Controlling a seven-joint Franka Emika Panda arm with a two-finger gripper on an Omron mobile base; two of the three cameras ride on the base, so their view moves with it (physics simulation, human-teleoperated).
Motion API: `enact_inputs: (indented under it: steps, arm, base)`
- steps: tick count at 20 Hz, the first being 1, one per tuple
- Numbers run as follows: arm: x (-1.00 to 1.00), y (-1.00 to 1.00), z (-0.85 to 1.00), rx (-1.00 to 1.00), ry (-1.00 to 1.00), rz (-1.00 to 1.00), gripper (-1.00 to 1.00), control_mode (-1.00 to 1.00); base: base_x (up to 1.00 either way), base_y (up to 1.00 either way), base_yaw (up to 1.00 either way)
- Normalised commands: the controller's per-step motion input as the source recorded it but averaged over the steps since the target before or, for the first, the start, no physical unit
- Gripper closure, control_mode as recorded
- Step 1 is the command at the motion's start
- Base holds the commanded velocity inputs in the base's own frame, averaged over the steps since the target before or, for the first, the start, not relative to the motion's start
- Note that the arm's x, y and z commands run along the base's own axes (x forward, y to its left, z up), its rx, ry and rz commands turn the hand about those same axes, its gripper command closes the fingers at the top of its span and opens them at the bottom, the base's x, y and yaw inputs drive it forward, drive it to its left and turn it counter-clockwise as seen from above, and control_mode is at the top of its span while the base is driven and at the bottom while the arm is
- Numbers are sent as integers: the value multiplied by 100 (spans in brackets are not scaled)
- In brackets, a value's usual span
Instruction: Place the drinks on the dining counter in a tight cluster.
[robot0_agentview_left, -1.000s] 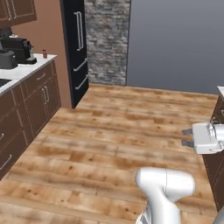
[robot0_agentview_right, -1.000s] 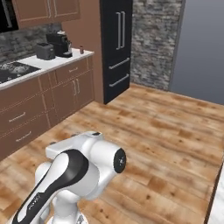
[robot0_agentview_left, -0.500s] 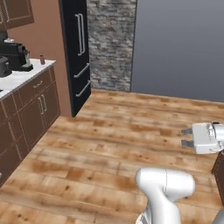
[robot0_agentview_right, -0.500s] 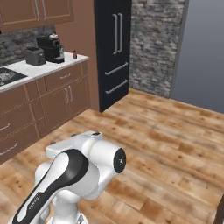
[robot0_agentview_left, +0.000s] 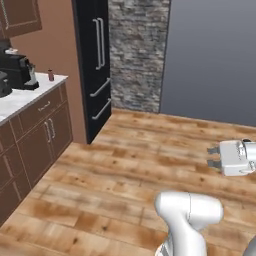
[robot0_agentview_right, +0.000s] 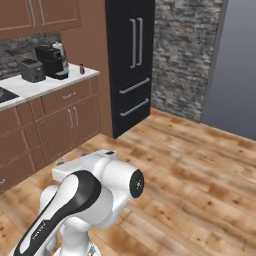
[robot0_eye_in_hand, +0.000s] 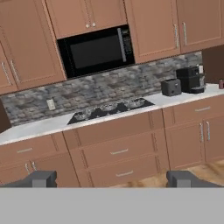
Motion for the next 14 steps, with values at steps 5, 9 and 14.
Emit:
enact_inputs:
  steps: [5,9,14]
  arm:
    - [0,0,0,0,0,0,-100,100]
    - [0,0,0,0,0,0,-100,100]
    - [0,0,0,0,0,0,-100,100]
  base:
    - [86,0,22]
    - [80,0,34]
    - [76,1,39]
